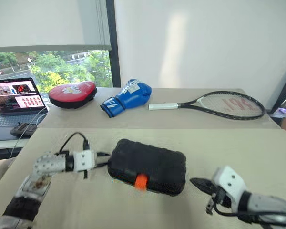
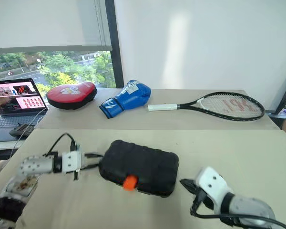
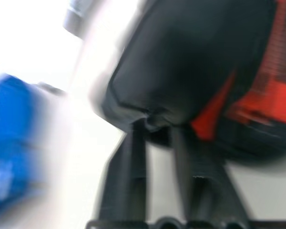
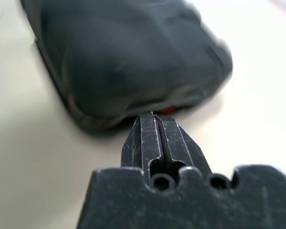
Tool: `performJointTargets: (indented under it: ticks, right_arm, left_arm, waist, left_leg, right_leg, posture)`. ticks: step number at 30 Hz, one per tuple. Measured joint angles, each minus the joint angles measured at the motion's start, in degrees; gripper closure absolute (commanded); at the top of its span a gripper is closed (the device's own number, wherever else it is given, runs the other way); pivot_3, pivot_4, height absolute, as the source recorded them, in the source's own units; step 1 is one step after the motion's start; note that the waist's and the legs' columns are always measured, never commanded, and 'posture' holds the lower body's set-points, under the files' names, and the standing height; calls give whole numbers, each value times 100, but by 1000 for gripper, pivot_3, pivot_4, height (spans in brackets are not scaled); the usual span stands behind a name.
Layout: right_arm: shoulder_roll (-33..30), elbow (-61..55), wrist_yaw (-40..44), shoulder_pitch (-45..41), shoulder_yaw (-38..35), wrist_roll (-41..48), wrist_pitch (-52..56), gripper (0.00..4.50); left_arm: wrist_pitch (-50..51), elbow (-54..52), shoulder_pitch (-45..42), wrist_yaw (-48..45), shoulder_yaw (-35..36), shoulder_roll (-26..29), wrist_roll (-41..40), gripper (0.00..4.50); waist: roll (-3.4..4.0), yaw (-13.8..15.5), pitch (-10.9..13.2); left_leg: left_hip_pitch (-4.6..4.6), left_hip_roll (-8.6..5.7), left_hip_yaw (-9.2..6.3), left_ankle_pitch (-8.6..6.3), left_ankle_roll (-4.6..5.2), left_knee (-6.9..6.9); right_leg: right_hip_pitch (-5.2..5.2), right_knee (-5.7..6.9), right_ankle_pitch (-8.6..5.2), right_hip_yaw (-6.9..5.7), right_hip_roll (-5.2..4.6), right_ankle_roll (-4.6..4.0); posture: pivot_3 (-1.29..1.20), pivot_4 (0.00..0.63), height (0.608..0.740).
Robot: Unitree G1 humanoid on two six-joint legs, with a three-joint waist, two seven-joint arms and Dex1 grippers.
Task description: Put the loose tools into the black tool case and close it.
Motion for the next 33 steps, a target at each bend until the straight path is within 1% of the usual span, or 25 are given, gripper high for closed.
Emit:
performJointTargets:
  ticks: [1,2,3,5,6,7,8,9,10,11,12,13,14,15,16,17,18,20,21,22,25,27,30,31,33]
  right_arm:
    - [91,-109,48,142,-268,142,2,3164]
    - [139,-219,104,283,-460,302,23,2787]
    - [125,-346,201,412,-628,464,58,2556]
    - [10,-533,426,674,-797,752,193,1805]
    - [-42,-613,496,750,-827,948,305,1793]
    - [-125,-681,556,782,-769,1149,428,1793]
    - [-302,-791,587,742,-562,1439,635,1986]
    - [-379,-826,589,716,-440,1530,717,2259]
    - [-546,-863,532,480,-48,1517,875,2638]
    - [-602,-857,457,327,211,1497,979,2831]
    - [-652,-820,319,54,464,1423,1097,3247]
    - [-764,-709,203,-191,709,1383,1311,3523]
    - [-856,-612,162,-338,874,1348,1450,3879]
    - [-916,-481,118,-561,1059,1338,1603,4200]
    - [-926,-311,51,-929,1302,1325,1781,4499]
    - [-919,-182,4,-1244,1456,1294,1871,4500]
    - [-816,39,-86,-1757,1609,1294,2082,4500]
    - [-498,564,-381,-2601,1755,1284,2562,4500]
    - [-278,1003,-618,-3219,1791,1236,2866,4500]
    - [-202,1236,-742,-3538,1796,1196,2970,4500]
    - [-17,2243,-1015,-4708,2002,864,3161,4500]
    - [157,3269,-1090,-5425,2394,375,2695,4500]
    - [269,4134,-904,-5689,2659,-23,1958,4500]
    - [246,4175,-801,-5686,2667,-46,1878,3923]
    - [-9,3852,-374,-5486,2561,151,1872,3478]
  left_arm:
    - [608,-31,95,-44,106,55,-234,1730]
    - [1181,-49,144,-92,162,142,-463,1282]
    - [1710,-47,165,-150,245,219,-664,1078]
    - [2409,-64,156,-225,390,329,-941,291]
    - [2726,-85,108,-253,433,337,-1070,62]
    - [3071,-128,9,-265,449,336,-1211,62]
    - [3548,-254,-196,-282,453,316,-1428,15]
    - [3694,-311,-298,-286,451,297,-1500,0]
    - [3933,-432,-513,-245,472,203,-1600,260]
    - [4032,-509,-648,-202,472,117,-1657,531]
    - [4134,-612,-760,-131,474,41,-1715,731]
    - [4295,-663,-875,-39,488,-41,-1779,1029]
    - [4394,-678,-967,19,487,-93,-1796,1463]
    - [4507,-698,-1042,95,502,-124,-1807,1787]
    - [4638,-716,-1125,191,531,-166,-1821,2238]
    - [4702,-727,-1195,234,532,-202,-1826,2567]
    - [4786,-779,-1241,272,554,-221,-1869,3043]
    - [4946,-983,-1337,323,564,-272,-1975,3776]
    - [5039,-1080,-1369,358,566,-288,-2024,4260]
    - [5087,-1153,-1408,373,556,-320,-2044,4465]
    - [5205,-1356,-1453,411,558,-349,-2121,4465]
    - [5276,-1382,-1535,427,524,-424,-2144,4465]
    - [5280,-1378,-1738,402,271,-519,-2061,4465]
    - [5280,-1373,-1806,365,173,-557,-2026,4500]
    - [5207,-1287,-2104,286,-150,-795,-1902,4500]
  waist:
    - [0,19,0]
    - [0,39,0]
    - [0,56,0]
    - [-1,85,-1]
    - [-1,95,-1]
    - [-2,106,-1]
    - [-7,113,0]
    - [-11,115,-1]
    - [-17,112,-3]
    - [-18,106,-3]
    - [-18,105,-3]
    - [-19,92,-3]
    - [-21,82,-2]
    - [-26,71,2]
    - [-30,62,4]
    - [-33,57,6]
    - [-37,41,9]
    - [-54,34,20]
    - [-55,26,24]
    - [-53,32,27]
    - [-52,38,29]
    - [-52,32,28]
    - [-51,70,29]
    - [-51,71,29]
    - [-51,89,29]
  left_leg:
    - [6,0,0,1,-1,2]
    - [8,2,0,1,-1,3]
    - [7,2,-1,2,-1,3]
    - [6,4,-7,2,0,3]
    - [2,4,-9,7,13,1]
    - [-2,4,-11,13,29,3]
    - [-17,3,-13,21,45,4]
    - [-24,3,-14,22,45,4]
    - [-28,2,-15,23,43,7]
    - [-32,0,-14,24,41,10]
    - [-42,-3,-14,29,33,11]
    - [-43,-4,-13,38,18,12]
    - [-47,-4,-13,39,17,11]
    - [-51,-2,-13,39,18,11]
    - [-53,-1,-13,39,18,11]
    - [-54,-1,-12,39,18,12]
    - [-55,1,-12,39,18,12]
    - [-66,3,-13,39,21,15]
    - [-67,4,-12,41,19,18]
    - [-77,2,-11,44,21,18]
    - [-90,-2,-9,71,-19,17]
    - [-100,-9,-7,74,-24,15]
    - [-126,-9,-8,78,-25,15]
    - [-135,-9,-10,79,-23,15]
    - [-157,-9,-13,73,-10,42]
  right_leg:
    - [0,3,4,1,1,-3]
    - [0,9,17,2,5,14]
    - [-2,12,26,4,12,27]
    - [-4,9,26,2,21,17]
    - [-4,8,44,2,21,-16]
    - [-7,9,48,0,22,-24]
    - [-9,6,49,-1,22,-27]
    - [-9,4,50,-1,22,-29]
    - [-10,1,51,-1,22,-31]
    - [-12,2,52,0,21,-32]
    - [-16,-1,52,2,19,-32]
    - [-16,-2,52,4,20,-33]
    - [-18,-3,52,4,22,-34]
    - [-21,-4,52,3,26,-37]
    - [-23,-3,50,3,30,-41]
    - [-26,-4,50,2,31,-45]
    - [-28,-4,51,2,32,-51]
    - [-40,-1,59,0,34,-62]
    - [-43,3,64,1,34,-68]
    - [-54,3,67,1,33,-73]
    - [-75,14,69,1,40,-74]
    - [-91,35,69,1,44,-74]
    - [-103,41,66,-11,53,-72]
    - [-107,53,67,-14,53,-71]
    - [-111,54,61,-22,52,-61]
  posture:
    - [0,150,740]
    - [0,150,740]
    - [0,150,740]
    - [0,150,740]
    - [0,150,740]
    - [0,150,740]
    - [0,150,740]
    - [0,150,740]
    - [0,150,740]
    - [0,150,740]
    - [0,150,740]
    - [0,150,740]
    - [0,150,740]
    - [0,150,740]
    - [0,150,740]
    - [0,150,740]
    - [0,150,740]
    - [0,150,740]
    - [0,150,740]
    - [0,150,740]
    - [0,150,740]
    - [0,150,740]
    - [0,150,740]
    - [0,150,740]
    - [0,150,740]
